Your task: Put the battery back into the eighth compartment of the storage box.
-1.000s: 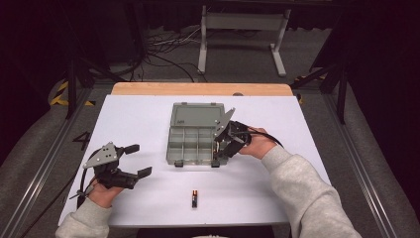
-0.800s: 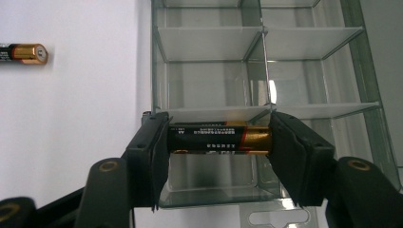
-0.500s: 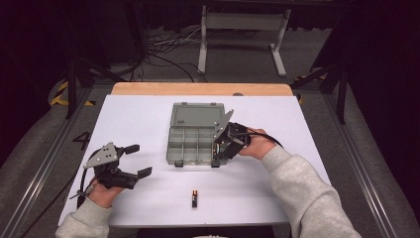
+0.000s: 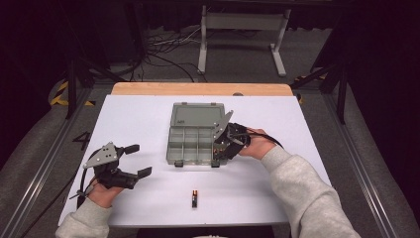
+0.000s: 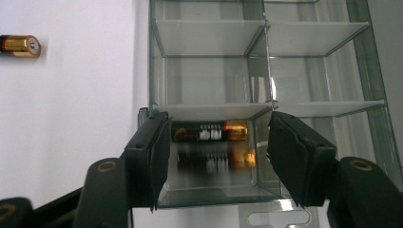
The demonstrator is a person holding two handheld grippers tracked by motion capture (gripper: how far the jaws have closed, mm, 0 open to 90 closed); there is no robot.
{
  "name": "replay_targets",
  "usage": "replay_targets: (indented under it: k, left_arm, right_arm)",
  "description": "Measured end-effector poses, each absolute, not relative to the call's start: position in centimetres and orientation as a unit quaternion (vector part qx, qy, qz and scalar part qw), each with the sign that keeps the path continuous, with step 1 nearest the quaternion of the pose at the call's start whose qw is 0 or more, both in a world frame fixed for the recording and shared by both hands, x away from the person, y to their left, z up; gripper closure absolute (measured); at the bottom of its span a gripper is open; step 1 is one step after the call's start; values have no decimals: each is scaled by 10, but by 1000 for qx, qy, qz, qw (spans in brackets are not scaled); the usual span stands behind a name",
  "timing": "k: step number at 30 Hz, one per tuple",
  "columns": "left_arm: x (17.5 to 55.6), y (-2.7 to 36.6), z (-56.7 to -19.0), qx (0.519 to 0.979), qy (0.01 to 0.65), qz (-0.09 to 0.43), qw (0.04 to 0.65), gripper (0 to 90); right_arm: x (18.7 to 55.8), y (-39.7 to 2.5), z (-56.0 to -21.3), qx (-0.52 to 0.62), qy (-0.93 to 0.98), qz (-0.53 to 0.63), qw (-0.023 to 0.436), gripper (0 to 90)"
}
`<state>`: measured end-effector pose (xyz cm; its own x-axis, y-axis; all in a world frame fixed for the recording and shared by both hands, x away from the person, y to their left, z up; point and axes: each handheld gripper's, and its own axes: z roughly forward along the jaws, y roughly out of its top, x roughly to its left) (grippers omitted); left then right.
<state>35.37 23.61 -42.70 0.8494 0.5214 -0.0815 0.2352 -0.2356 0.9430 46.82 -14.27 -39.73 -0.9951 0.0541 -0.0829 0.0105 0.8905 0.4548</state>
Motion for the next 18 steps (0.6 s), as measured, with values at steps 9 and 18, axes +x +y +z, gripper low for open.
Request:
replay_targets:
  k: [9, 18]
  left_arm:
    - [353, 236, -427, 775, 245, 125, 568, 67]
    - [354, 236, -427, 776, 244, 127, 567, 67]
  right_arm:
    - [465, -144, -389, 22, 966, 251, 56, 290]
    - [452, -141, -371, 37, 956, 285, 66, 89]
